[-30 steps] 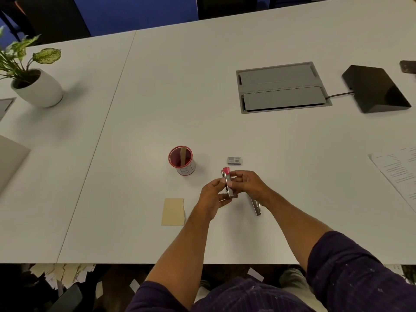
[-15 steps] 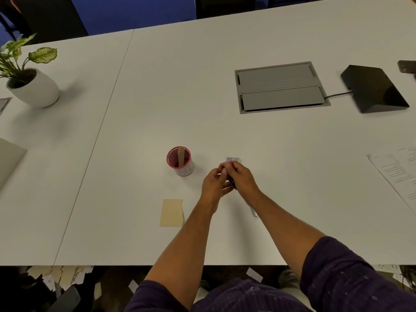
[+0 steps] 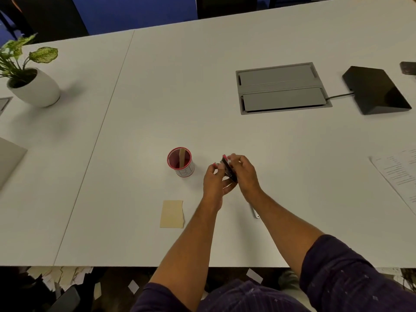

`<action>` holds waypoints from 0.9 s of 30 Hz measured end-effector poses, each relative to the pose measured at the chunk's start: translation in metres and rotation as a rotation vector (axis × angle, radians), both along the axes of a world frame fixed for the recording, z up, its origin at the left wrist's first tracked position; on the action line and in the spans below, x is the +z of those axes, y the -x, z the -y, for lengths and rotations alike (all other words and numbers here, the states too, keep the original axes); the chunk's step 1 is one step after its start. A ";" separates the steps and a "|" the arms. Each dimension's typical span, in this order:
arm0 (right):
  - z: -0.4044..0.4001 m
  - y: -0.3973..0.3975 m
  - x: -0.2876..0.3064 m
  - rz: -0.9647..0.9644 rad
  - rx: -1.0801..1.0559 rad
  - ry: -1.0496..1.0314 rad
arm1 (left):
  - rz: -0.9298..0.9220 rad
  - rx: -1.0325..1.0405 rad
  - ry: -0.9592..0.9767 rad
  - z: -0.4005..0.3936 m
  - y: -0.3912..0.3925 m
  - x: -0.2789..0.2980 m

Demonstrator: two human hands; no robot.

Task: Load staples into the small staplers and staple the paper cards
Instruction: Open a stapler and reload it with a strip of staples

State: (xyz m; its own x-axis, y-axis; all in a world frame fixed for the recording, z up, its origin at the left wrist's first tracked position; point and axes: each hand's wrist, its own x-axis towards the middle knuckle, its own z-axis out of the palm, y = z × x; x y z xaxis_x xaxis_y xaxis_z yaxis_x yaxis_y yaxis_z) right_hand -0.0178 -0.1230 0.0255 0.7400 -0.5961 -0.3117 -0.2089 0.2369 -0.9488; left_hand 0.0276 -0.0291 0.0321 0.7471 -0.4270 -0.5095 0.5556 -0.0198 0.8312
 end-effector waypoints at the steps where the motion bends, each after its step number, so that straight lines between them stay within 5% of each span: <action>1: -0.001 -0.001 0.000 0.008 0.012 -0.004 | 0.030 -0.031 -0.026 0.001 -0.001 0.000; 13: -0.016 -0.006 -0.005 -0.079 -0.032 0.160 | 0.067 -0.050 -0.105 0.006 0.004 -0.001; 22: -0.005 -0.006 0.003 0.128 -0.170 -0.089 | -0.165 0.072 0.188 0.002 -0.001 -0.003; 27: -0.001 0.001 -0.001 0.255 -0.220 -0.144 | -0.393 0.323 0.269 0.005 -0.018 0.001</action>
State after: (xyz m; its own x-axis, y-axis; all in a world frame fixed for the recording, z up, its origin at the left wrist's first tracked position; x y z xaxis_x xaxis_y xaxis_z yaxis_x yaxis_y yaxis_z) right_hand -0.0186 -0.1225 0.0241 0.6639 -0.7128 -0.2261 0.1009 0.3850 -0.9174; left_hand 0.0454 -0.0338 0.0335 0.6374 -0.3616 -0.6804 0.7666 0.3863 0.5129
